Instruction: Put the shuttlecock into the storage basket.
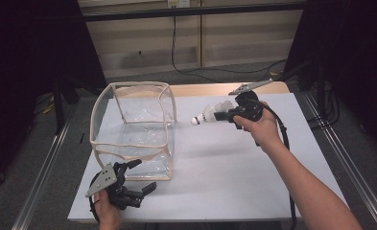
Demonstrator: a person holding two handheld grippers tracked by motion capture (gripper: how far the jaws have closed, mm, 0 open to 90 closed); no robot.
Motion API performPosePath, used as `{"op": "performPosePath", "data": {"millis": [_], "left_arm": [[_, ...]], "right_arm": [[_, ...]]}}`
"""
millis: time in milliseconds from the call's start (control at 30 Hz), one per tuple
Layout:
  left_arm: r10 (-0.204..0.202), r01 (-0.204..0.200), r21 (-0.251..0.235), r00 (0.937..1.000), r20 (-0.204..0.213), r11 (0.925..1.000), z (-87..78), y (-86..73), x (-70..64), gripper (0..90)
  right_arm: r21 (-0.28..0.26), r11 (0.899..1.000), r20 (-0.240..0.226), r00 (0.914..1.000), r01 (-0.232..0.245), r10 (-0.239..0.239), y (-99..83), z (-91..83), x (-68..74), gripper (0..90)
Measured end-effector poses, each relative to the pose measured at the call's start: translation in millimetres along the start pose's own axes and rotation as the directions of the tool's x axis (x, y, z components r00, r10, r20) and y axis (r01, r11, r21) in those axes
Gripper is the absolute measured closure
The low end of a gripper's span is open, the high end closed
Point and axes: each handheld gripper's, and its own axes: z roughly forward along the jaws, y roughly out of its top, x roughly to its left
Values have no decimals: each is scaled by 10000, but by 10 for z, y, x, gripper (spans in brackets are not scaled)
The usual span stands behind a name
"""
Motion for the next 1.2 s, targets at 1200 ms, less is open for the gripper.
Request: {"op": "performPosePath", "data": {"millis": [1200], "left_arm": [[-23, 22, 122, 10000, 51, 9999, -12, -15, -1, 22]], "right_arm": [[45, 9974, 186, 9972, 724, -724, 474, -193, 252, 881]]}}
